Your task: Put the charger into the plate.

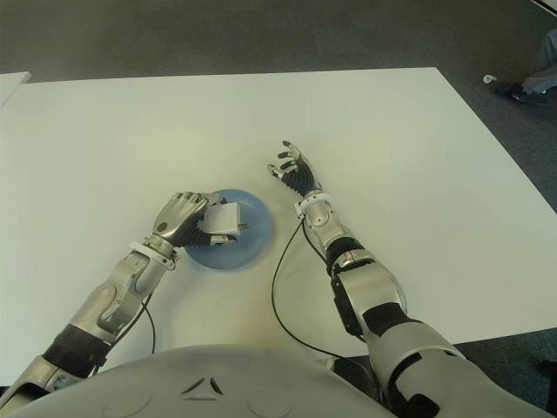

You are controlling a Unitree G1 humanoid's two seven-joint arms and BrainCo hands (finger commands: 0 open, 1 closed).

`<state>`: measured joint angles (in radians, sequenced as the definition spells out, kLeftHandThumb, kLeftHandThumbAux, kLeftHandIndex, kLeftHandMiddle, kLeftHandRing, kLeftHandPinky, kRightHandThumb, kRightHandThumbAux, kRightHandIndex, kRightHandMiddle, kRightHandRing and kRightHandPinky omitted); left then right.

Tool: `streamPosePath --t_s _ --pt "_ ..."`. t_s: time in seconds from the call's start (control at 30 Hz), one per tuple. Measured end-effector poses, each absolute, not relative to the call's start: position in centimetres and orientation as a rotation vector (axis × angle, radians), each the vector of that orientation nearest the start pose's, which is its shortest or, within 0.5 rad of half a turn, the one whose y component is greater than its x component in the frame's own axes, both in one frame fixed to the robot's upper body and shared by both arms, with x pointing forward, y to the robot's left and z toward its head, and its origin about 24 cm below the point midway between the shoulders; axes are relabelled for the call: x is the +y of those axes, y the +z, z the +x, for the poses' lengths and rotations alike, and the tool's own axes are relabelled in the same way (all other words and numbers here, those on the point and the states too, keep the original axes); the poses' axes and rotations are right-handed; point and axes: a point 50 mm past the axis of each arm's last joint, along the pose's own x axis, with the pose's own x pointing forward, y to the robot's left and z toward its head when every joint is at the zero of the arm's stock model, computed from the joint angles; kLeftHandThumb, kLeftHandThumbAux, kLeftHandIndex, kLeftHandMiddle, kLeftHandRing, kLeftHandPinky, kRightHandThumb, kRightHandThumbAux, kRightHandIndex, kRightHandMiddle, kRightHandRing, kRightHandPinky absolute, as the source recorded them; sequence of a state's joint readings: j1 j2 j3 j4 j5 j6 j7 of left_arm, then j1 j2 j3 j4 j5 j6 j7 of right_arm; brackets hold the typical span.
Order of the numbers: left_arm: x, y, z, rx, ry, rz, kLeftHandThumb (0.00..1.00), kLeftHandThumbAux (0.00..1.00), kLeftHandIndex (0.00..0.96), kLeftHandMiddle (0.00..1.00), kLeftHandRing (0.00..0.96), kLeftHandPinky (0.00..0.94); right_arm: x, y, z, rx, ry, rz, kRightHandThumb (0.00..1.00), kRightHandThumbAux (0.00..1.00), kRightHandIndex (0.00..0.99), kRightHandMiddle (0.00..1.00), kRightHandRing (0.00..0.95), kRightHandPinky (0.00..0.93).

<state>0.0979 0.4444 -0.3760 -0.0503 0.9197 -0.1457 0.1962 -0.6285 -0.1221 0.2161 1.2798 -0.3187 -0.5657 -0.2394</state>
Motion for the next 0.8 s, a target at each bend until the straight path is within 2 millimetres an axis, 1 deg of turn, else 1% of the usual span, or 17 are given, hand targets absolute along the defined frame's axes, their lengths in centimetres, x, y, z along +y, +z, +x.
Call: streamPosePath --t_s 0.17,0.37,0.6,0.7,0.8 --pt "14.19 2.64 21.23 -0.313 -0.352 1.299 0.307 0.224 0.005 0.006 0.005 0.005 -12.6 -0.94 32.4 0.029 0.207 -0.552 0.038 0.54 0.015 0.268 0.35 0.363" --pt "14.41 2.65 21.19 -0.32 -0.356 1.321 0.251 0.207 0.0 0.0 0.0 0.0 -12.57 -0.95 32.39 0.029 0.207 -0.552 0.038 0.531 0.014 0.27 0.356 0.374" --pt "14.5 2.68 21.11 -0.321 -0.357 1.328 0.219 0.226 0.0 0.0 0.0 0.0 -12.52 -0.95 32.38 0.028 0.204 -0.551 0.035 0.511 0.017 0.278 0.365 0.395" --pt "14.58 2.55 21.1 -0.317 -0.358 1.337 0.225 0.244 0.0 0.0 0.0 0.0 -12.51 -0.95 32.38 0.028 0.204 -0.551 0.034 0.506 0.019 0.28 0.369 0.404" --pt "14.75 2.35 21.1 -0.306 -0.35 1.353 0.264 0.289 0.043 0.0 0.0 0.0 -12.51 -0.95 32.38 0.028 0.205 -0.551 0.034 0.503 0.02 0.28 0.373 0.411"
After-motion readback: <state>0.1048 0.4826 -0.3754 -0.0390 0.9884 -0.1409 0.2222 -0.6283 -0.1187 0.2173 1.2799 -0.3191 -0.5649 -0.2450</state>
